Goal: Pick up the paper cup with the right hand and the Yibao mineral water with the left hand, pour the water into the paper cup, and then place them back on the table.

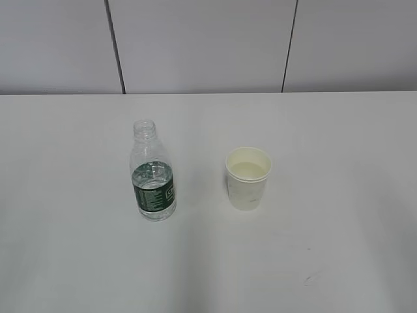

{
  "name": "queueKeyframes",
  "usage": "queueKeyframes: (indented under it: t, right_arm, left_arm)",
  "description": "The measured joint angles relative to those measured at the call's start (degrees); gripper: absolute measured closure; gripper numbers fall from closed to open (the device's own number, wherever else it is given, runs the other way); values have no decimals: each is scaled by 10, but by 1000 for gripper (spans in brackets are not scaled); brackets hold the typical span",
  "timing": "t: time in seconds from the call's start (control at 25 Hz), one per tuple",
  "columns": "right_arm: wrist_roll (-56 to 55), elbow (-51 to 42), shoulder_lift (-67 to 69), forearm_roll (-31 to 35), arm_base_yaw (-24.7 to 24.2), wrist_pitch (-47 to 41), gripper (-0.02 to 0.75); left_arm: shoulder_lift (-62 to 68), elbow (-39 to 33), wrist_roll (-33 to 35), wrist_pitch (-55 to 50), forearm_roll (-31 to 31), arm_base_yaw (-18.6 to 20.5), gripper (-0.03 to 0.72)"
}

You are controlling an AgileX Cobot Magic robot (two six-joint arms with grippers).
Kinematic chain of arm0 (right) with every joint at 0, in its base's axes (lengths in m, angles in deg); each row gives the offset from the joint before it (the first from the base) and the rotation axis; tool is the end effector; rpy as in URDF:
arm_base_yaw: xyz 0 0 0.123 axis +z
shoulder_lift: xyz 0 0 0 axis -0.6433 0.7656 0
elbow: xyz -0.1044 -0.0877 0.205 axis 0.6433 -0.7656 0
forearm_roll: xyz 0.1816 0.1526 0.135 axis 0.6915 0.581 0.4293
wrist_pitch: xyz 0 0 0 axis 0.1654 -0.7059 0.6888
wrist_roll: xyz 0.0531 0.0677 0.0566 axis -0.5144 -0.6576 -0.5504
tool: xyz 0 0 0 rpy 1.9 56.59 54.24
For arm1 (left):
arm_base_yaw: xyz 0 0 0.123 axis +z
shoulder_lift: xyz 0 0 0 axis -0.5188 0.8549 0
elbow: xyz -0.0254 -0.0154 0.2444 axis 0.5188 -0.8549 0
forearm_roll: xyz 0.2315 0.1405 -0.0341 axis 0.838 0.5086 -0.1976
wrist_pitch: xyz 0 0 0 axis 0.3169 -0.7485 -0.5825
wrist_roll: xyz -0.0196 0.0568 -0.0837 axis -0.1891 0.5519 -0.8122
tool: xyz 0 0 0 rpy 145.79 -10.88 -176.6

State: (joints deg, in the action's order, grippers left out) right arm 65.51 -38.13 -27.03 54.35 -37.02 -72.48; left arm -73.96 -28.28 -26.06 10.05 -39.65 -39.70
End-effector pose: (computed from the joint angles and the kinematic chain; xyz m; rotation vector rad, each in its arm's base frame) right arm 0.1161 0.0134 0.2577 -0.2251 2.3436 0.0542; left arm 0.0588 -0.0139 0.2816 0.0871 2.0842 -0.1984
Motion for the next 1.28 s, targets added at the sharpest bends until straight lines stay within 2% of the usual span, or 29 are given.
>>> queueKeyframes:
  t: [0.32, 0.52, 1.28]
  right_arm:
    - [0, -16, -121, 3, 0, -55, 170]
    - [0, -16, -202, 3, 0, -59, 171]
    - [-5, -18, -213, 4, 0, -62, 171]
  left_arm:
    - [0, 0, 0, 0, 0, 0, 239]
    - [0, 0, 0, 0, 0, 0, 239]
    - [3, 0, 0, 0, -1, 0, 239]
